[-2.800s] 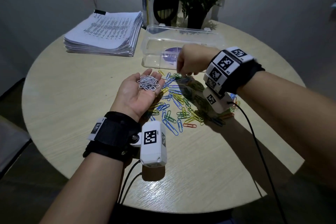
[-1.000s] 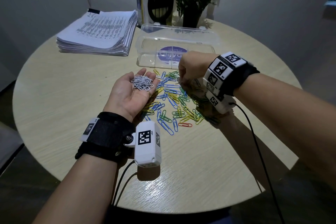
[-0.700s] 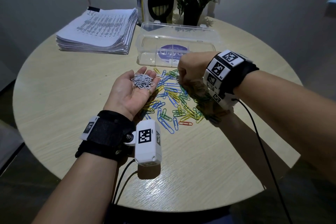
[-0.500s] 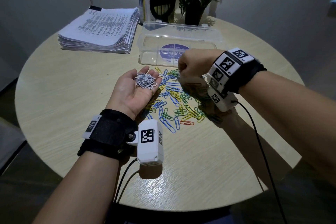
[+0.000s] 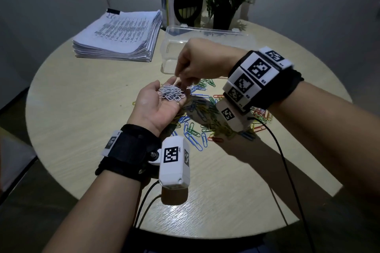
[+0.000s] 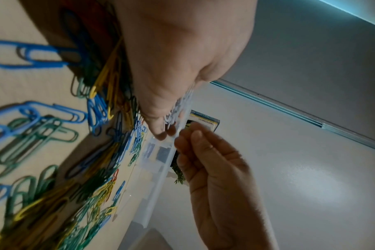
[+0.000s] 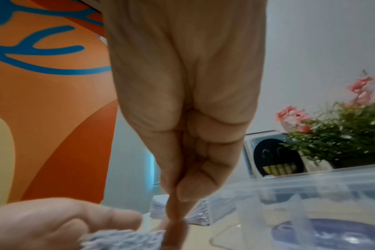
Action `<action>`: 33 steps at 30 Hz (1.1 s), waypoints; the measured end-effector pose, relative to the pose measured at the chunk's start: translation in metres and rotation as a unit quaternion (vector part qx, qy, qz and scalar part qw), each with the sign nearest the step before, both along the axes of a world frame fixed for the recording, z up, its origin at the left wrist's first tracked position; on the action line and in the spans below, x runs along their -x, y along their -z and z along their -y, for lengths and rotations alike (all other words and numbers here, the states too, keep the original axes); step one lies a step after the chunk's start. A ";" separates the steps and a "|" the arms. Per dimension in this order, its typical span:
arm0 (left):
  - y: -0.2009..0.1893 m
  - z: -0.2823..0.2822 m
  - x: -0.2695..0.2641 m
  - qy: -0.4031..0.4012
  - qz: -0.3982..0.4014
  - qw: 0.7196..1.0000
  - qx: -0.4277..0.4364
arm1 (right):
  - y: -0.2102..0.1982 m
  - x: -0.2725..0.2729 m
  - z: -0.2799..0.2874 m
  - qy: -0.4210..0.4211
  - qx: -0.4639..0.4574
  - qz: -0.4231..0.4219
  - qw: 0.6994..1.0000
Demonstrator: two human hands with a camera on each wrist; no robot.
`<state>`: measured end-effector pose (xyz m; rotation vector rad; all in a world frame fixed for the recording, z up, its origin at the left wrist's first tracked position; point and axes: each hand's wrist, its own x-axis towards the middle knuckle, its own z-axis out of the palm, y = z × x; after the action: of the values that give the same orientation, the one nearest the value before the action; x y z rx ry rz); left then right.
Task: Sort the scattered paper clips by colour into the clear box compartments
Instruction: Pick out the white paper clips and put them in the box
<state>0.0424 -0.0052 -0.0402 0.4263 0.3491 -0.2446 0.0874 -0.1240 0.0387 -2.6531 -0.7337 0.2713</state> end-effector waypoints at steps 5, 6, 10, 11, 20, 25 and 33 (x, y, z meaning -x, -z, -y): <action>-0.002 0.001 0.003 0.002 -0.009 1.000 -0.015 | -0.002 -0.016 0.043 0.104 0.077 -0.002 0.992; -0.002 0.002 0.003 0.004 -0.007 1.000 -0.015 | -0.001 -0.018 0.052 0.115 0.107 -0.004 0.988; -0.003 0.007 0.004 0.011 -0.010 1.000 -0.018 | 0.008 -0.018 0.072 0.128 0.206 0.000 0.970; -0.003 0.008 0.005 0.013 -0.009 1.000 -0.019 | 0.012 -0.018 0.074 0.131 0.219 0.001 0.967; -0.013 0.017 0.001 0.015 -0.007 1.000 -0.025 | 0.028 -0.017 0.091 0.128 0.242 -0.030 0.961; -0.011 0.027 0.001 0.020 -0.003 0.999 -0.031 | 0.028 -0.018 0.096 0.118 0.198 -0.084 0.969; -0.007 0.014 0.001 -0.013 0.002 1.000 -0.021 | 0.035 -0.015 0.090 0.092 0.233 -0.044 0.967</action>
<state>0.0418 -0.0195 -0.0333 0.4632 0.3571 -0.2107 0.1029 -0.2144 0.0041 -3.0994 -0.4263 0.5675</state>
